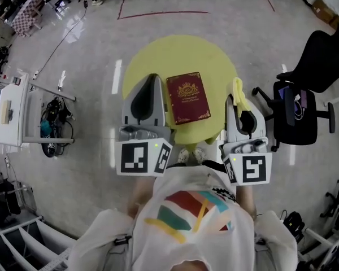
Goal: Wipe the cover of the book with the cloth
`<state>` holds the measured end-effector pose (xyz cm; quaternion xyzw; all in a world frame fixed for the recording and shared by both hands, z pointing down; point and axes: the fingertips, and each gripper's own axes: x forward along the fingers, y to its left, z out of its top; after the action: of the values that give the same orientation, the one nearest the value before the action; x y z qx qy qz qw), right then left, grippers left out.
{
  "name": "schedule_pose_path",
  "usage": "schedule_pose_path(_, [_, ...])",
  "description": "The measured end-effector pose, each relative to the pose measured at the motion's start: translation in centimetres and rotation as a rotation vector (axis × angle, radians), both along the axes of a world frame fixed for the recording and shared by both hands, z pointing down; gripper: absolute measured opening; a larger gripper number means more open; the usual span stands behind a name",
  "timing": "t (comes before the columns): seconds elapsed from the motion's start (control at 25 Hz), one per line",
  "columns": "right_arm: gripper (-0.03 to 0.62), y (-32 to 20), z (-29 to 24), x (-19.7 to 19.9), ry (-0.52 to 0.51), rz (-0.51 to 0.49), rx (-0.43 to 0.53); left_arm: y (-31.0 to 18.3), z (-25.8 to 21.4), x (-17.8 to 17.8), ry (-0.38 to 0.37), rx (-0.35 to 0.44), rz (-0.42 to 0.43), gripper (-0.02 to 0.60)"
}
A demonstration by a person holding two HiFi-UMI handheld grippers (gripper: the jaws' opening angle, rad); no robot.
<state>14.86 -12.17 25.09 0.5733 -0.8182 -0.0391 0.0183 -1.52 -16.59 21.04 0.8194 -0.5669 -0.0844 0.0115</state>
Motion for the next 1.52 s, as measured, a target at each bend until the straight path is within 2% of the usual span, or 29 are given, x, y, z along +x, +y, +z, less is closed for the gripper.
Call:
schedule_pose_path(0.24, [0.028, -1.1, -0.9, 0.7, 0.000, -0.047, 0.028, -0.3, -0.5, 0.7, 0.005, 0.017, -0.042, 0.018])
schedule_pose_path(0.44, [0.028, -2.0, -1.5, 1.5, -0.023, -0.057, 0.042, -0.5, -0.9, 2.1, -0.002, 0.023, -0.029, 0.018])
schedule_pose_path(0.68, [0.028, -2.6, -1.6, 1.3, -0.032, -0.085, 0.046, -0.6, -1.5, 2.0, -0.014, 0.033, -0.048, 0.024])
schedule_pose_path(0.8, [0.028, -2.8, -1.5, 1.2, -0.037, -0.094, 0.045, -1.1, -1.2, 2.0, -0.008, 0.010, -0.031, 0.130])
schedule_pose_path(0.92, [0.028, -3.2, -1.5, 1.1, -0.043, -0.103, 0.046, -1.6, -0.6, 1.6, 0.012, -0.017, -0.036, 0.161])
schedule_pose_path(1.04, [0.028, -3.3, -1.1, 0.9, -0.048, -0.109, 0.035, -2.4, 1.4, 1.2, 0.053, -0.092, -0.031, 0.179])
schedule_pose_path(1.24, [0.028, -3.4, -0.1, 0.3, -0.048, -0.125, 0.001, -3.9, 7.2, 0.8, 0.140, -0.245, 0.008, 0.179])
schedule_pose_path(1.4, [0.028, -3.3, 0.4, 0.3, -0.045, -0.122, -0.017, -4.5, 12.7, 0.6, 0.118, -0.378, -0.014, 0.187])
schedule_pose_path(1.52, [0.028, -3.2, 0.8, 0.6, -0.052, -0.118, -0.032, -4.7, 16.4, 0.7, 0.157, -0.492, -0.016, 0.202])
